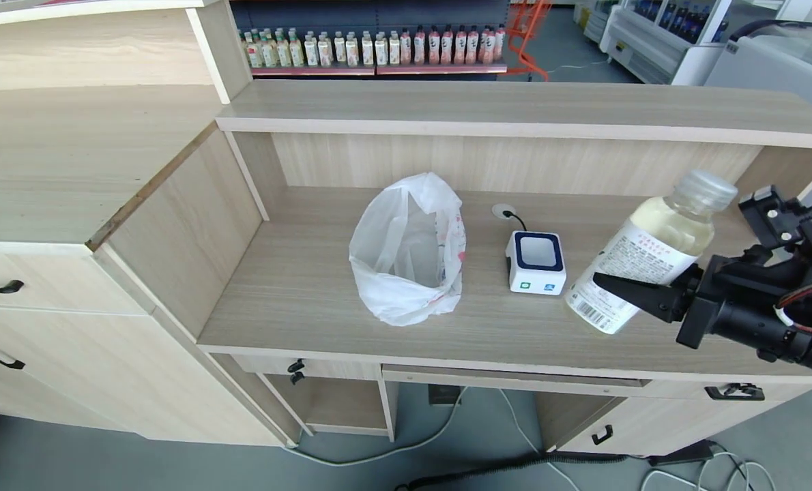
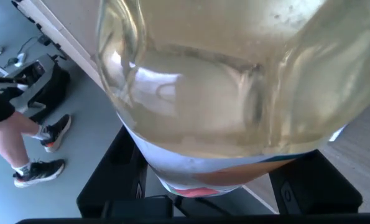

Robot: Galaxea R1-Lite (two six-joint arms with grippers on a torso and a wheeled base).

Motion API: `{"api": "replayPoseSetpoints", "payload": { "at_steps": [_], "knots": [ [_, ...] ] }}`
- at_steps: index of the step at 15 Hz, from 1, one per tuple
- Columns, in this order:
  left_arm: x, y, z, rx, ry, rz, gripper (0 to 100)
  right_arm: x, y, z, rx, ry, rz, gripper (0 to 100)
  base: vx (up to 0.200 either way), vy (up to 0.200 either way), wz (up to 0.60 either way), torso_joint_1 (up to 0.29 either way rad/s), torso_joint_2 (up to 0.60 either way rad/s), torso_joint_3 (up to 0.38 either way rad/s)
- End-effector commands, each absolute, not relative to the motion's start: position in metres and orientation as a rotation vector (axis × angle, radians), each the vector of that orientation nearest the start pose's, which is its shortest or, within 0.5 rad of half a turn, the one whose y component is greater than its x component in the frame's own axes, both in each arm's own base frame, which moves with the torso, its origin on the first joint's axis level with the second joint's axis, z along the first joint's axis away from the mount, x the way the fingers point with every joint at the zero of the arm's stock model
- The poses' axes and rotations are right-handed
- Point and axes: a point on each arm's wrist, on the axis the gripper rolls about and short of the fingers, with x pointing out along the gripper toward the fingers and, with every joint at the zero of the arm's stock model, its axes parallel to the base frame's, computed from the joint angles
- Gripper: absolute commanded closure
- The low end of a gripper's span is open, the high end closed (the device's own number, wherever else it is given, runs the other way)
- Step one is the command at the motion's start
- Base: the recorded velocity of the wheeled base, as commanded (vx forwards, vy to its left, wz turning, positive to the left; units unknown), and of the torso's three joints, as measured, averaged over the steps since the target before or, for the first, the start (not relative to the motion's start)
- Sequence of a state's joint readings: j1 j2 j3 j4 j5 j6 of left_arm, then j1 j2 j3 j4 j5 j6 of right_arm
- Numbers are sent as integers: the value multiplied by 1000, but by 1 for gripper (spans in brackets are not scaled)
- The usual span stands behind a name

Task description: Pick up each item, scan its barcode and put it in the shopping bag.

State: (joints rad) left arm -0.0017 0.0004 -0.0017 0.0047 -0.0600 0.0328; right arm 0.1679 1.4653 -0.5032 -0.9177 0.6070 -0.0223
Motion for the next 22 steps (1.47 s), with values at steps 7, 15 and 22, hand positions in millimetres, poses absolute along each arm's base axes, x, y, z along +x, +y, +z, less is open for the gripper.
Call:
{"api": "replayPoseSetpoints", "payload": {
  "at_steps": [7, 15, 22],
  "knots": [
    [-23, -1, 75, 32, 4, -61, 0, 253, 63, 194, 65, 71, 805, 100, 0, 0, 0, 0, 0, 0],
    [-23, -1, 75, 32, 4, -61, 0, 318, 130, 182, 95, 86, 798, 100, 0, 0, 0, 0, 0, 0],
    [-23, -1, 75, 32, 4, -61, 0, 359, 155, 160, 65, 84, 795, 100, 0, 0, 0, 0, 0, 0]
  ]
}}
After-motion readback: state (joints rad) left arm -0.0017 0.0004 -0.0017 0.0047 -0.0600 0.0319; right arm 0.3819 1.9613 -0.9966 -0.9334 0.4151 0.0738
